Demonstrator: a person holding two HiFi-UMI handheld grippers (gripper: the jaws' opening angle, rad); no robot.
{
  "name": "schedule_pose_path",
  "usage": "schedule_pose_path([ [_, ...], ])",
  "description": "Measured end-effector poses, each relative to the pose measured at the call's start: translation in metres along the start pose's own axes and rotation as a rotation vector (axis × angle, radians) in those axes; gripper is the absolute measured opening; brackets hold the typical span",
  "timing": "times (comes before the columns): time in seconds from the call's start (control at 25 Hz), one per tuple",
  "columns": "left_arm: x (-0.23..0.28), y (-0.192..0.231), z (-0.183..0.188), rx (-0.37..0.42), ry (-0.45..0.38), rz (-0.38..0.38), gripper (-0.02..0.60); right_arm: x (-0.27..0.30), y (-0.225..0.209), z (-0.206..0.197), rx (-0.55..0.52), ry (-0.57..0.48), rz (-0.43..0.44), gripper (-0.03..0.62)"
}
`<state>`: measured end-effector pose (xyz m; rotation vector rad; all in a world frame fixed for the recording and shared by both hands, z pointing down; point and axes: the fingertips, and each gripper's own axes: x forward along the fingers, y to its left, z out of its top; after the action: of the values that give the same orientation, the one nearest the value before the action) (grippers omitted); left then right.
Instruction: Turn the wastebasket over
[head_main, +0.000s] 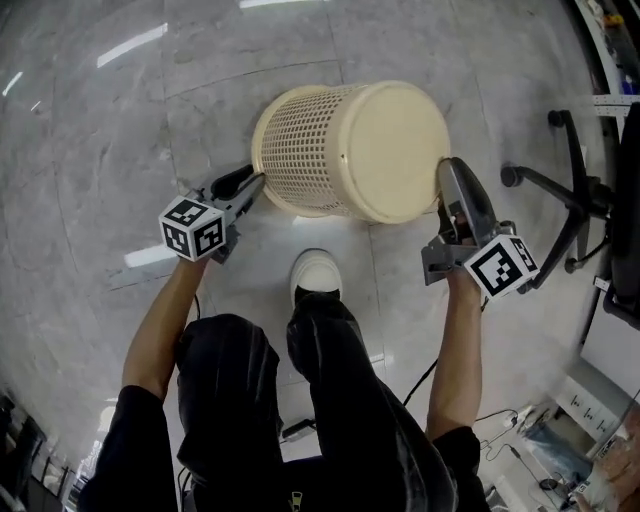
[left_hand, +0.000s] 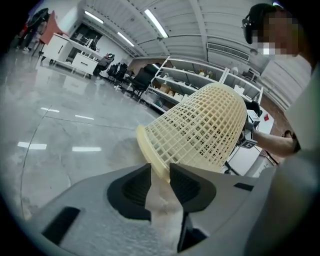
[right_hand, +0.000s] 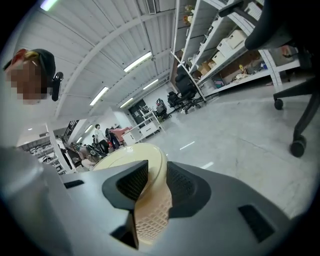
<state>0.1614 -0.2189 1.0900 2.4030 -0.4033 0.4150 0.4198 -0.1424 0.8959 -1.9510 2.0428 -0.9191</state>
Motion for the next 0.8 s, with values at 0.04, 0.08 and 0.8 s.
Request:
schedule_pose_path([
  [0.04, 0.001, 0.0, 0.001, -0.002, -0.003, -0.001, 0.118, -0.003, -0.004, 0.0, -0.017, 0.006, -0.023, 0.121],
  [0.08, 0.003, -0.001, 0.002, -0.007, -0.005, -0.001, 0.084, -0.005, -0.007, 0.001, -0.031, 0.009, -0.037, 0.12],
  [0.8, -0.085, 0.045, 0.071, 0.126, -0.046, 0.193, 0.049, 0.031, 0.038, -0.032, -0.08, 0.076, 0.029, 0.11],
])
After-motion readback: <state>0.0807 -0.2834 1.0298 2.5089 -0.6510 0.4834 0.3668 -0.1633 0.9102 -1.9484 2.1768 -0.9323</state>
